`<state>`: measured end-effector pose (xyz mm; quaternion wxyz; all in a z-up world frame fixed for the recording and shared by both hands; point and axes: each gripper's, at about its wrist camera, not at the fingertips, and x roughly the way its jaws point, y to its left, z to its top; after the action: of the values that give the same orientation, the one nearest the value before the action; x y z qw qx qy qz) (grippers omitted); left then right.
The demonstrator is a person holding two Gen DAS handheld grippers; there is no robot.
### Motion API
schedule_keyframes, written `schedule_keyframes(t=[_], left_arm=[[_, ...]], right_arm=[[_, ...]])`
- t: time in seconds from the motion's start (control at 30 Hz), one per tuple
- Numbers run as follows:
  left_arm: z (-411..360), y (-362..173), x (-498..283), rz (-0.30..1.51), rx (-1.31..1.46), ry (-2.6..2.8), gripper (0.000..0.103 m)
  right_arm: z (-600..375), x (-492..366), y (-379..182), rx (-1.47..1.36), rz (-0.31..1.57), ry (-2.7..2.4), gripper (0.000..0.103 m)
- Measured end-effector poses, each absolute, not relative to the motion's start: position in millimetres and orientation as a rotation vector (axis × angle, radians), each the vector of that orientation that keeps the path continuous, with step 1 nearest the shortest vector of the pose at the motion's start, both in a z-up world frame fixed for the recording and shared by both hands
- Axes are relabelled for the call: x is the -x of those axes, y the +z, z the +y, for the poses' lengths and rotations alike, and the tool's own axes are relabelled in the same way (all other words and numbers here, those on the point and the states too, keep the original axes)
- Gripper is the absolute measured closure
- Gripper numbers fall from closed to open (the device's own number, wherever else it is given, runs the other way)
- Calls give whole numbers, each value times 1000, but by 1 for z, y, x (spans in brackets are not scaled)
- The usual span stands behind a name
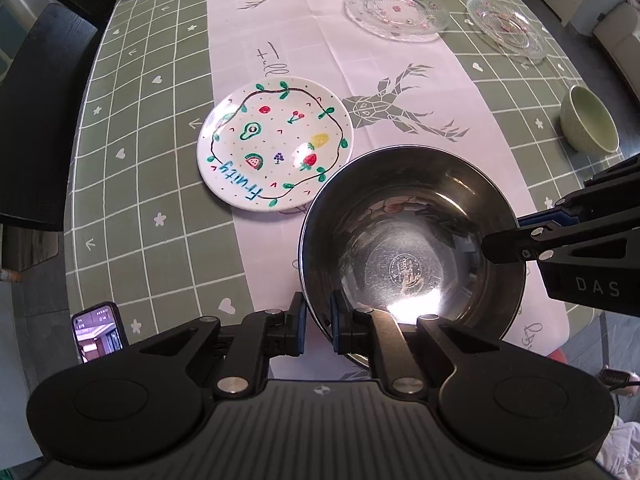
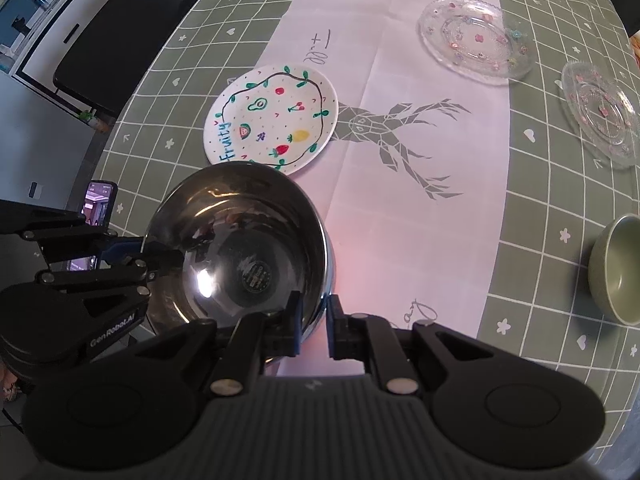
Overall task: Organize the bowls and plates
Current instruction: 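Carry the stacked bowls beside the painted plate and open both grippers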
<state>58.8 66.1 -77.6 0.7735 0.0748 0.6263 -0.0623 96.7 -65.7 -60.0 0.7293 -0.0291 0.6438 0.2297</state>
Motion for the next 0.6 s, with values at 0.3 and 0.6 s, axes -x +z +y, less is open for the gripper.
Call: schedule_keyframes(t=[0.3,0.6], left_arm=[[65,-83,-61,1362,-225,-168,90],[63,-78,-64,1339,-252,-182,87]], right_arm=[[-64,-98,-67,64,1433,518,93],[-64,-96,-67,72,1419,536,87]])
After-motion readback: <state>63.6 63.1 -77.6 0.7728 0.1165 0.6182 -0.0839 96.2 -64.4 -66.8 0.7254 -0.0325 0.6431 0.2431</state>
